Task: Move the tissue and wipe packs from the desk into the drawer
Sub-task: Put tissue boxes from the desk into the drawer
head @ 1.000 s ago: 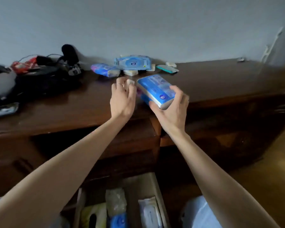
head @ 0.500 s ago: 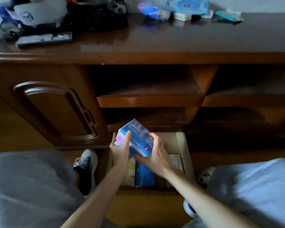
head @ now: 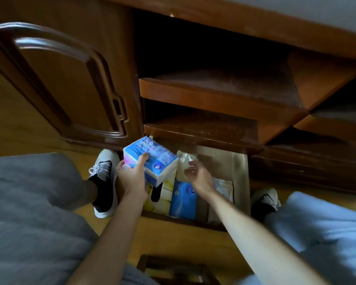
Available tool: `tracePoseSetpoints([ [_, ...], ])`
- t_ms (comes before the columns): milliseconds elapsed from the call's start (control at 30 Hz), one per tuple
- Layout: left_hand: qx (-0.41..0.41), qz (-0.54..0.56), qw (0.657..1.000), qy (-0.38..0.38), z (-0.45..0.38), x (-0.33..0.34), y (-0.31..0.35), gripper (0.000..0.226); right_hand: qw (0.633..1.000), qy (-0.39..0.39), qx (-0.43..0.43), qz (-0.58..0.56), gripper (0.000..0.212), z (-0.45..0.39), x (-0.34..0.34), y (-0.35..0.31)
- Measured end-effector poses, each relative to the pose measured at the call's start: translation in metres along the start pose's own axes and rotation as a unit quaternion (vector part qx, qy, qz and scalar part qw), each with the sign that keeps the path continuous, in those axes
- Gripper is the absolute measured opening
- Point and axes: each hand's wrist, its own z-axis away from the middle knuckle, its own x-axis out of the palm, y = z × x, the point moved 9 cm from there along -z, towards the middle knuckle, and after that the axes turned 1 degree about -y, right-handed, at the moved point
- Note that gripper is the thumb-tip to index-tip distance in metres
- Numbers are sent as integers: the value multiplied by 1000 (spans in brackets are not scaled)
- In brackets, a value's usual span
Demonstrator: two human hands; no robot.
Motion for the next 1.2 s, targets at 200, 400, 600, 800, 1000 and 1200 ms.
tracePoseSetpoints([
  [200, 2, 42, 996, 75, -4, -24, 14, 78, 982, -13, 188, 28, 80, -45, 0, 70],
  [400, -38, 67, 993, 93, -14, -33, 9, 74, 968, -32, 247, -6, 46, -69, 21, 95],
  [600, -41, 52, 995, 81, -25, -28, 6, 80, 949, -101, 285, -93, 16, -68, 33, 108],
  [800, -41, 55, 994, 81, -28, -24, 3, 81, 964, 65, 232, -116, 51, -86, 1, 96],
  [1000, -29, 55, 996, 70, -27, -25, 6, 76, 986, 78, 120, -90, 46, -109, -5, 46],
  [1200, -49, 56, 994, 79, -31, -34, -1, 78, 997, 48, 62, 10, 53, -126, 28, 9],
])
